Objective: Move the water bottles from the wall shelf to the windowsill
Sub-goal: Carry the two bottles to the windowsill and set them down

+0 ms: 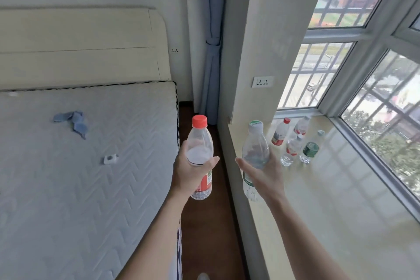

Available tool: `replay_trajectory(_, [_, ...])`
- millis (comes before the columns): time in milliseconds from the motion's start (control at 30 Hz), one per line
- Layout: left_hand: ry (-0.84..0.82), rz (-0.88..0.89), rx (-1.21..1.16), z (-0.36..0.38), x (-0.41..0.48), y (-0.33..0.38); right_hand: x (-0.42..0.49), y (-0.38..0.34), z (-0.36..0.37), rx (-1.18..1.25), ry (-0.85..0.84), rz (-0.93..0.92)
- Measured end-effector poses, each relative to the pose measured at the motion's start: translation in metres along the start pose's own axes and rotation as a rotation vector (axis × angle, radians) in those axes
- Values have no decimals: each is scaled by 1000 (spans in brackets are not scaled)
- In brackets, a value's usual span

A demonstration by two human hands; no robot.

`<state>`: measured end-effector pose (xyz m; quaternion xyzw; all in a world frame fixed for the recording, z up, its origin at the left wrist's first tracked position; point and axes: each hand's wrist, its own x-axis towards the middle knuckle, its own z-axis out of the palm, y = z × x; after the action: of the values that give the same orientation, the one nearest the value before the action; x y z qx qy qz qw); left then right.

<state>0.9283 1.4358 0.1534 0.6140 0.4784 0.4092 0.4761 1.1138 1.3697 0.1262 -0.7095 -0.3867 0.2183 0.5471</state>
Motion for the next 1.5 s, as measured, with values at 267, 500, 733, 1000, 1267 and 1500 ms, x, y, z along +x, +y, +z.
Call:
replay_trajectory(267, [-63,43,1,9,114,-14,83,-3,41,-11,57,38])
replay_trajectory(500, [-131,38,-17,33,180,-23,143,13,52,-39,97,77])
replay_trajectory(733, [-229,60,-20,90,267,-18,224,26,41,-57,181,107])
replay_trajectory(1000, [-400,72,0,202,354,6,309,48,-14,-39,378,177])
replay_trajectory(1267, [-687,132,-20,312,367,29,321,73,-88,-1,673,292])
replay_trajectory(1500, [-1023,151,-60,389,340,34,270,92,-129,-69,988,436])
